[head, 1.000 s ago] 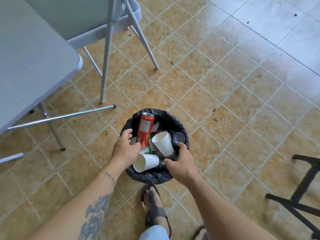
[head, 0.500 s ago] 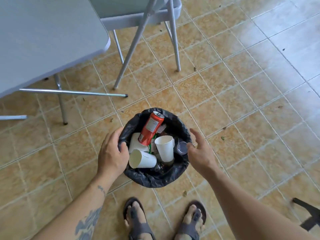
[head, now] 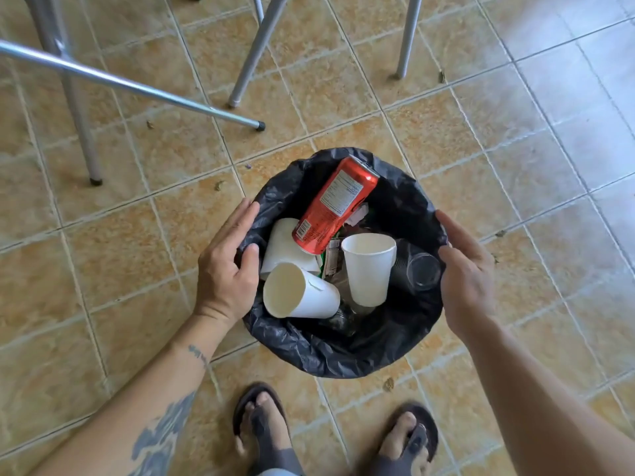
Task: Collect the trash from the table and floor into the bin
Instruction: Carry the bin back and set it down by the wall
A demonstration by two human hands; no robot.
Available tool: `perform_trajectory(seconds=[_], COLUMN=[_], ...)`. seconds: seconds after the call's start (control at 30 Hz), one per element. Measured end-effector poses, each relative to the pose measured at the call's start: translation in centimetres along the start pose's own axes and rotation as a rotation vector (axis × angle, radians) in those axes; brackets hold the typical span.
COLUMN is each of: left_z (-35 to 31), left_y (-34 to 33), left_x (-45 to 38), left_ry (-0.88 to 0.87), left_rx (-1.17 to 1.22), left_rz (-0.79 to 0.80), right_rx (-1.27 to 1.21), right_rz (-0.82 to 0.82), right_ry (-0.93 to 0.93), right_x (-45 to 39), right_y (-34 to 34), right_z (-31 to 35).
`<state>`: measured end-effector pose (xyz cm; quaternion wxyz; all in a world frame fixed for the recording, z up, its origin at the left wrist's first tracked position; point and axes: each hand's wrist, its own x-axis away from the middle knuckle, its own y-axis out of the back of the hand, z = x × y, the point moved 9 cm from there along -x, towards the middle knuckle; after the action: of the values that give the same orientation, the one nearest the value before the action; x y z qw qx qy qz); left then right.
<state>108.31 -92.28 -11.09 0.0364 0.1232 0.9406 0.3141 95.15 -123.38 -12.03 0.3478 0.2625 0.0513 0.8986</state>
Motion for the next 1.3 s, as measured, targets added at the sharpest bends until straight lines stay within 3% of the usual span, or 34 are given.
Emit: perform_trajectory(seconds=[0.2, 0.4, 0.6, 0.83, 1.07, 1.3], left_z=[0.8, -4.1, -16.5, -36.8, -49.2, -55.4], left_y=[-0.8, 2.7, 10.5, 22.4, 29.8, 33.4], left_x=[0.0, -0.3, -1.4, -2.1, -2.2, -2.1], left_ry=[0.183, 0.238, 0.213, 0.09, -0.065, -0.245], left_rx=[0.265, 0.288, 0.262, 0.223, 0.243, 0.312], left_rz=[-0.085, -0.051, -0.015, -0.021, 0.088, 0.339], right_rx=[-0.138, -0.147, -0.177, -0.084, 0.049, -0.035], right_rz=[0.009, 0.028, -0.004, -0.04, -0.269, -0.593], right_ry=[-0.113, -0.122, -0.145, -0.028, 0.09, 0.094], right_x=[0.4, 2.9, 8.3, 18.7, 30.9, 42.6], right_y=[-0.6, 1.4, 5.7, 14.2, 20.0, 20.2], right_z=[-0.4, 3.1, 13.1, 32.9, 46.0, 48.1])
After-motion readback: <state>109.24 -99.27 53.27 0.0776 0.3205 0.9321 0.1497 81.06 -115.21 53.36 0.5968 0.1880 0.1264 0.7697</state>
